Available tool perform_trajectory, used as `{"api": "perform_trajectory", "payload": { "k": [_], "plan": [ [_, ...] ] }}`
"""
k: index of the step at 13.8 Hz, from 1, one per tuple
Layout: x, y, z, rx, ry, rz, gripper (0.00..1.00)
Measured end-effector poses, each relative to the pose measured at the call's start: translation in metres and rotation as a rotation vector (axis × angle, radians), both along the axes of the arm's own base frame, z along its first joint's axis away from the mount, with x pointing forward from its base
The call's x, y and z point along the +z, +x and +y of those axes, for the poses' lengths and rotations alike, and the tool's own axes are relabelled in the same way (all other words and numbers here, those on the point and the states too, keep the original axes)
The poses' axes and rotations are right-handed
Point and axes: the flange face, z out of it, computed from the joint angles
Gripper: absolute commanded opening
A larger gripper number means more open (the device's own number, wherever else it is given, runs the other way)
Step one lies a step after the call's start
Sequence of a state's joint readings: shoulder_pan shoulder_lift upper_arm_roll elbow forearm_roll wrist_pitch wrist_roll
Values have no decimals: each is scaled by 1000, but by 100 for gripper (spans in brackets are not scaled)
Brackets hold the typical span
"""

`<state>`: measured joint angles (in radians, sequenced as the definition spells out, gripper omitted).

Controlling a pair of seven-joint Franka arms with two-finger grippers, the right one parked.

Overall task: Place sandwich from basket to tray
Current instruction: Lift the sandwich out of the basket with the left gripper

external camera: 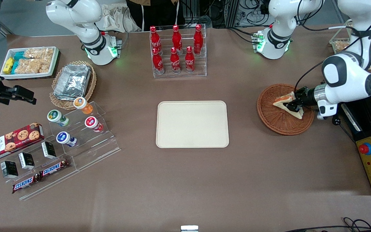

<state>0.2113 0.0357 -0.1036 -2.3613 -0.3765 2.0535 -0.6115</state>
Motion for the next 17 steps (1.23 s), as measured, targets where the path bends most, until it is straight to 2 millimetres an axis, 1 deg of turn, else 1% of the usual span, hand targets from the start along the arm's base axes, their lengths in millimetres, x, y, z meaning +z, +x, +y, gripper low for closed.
{"api": "perform_trajectory", "payload": {
  "k": [2, 6, 8, 9, 10, 11, 13, 15, 17],
  "plan": [
    [34, 13, 1, -59, 19, 16, 28],
    [113, 46, 5, -129, 76, 20, 28],
    [140, 56, 3, -146, 83, -10, 28],
    [151, 61, -3, -158, 86, -27, 28],
    [160, 65, -13, -177, 87, -44, 28],
    [167, 68, -27, -205, 87, -55, 28],
    [175, 72, -65, -278, 84, -75, 28],
    [178, 75, -104, -349, 76, -89, 28],
    [177, 76, -142, -419, 62, -94, 28]
  ]
}}
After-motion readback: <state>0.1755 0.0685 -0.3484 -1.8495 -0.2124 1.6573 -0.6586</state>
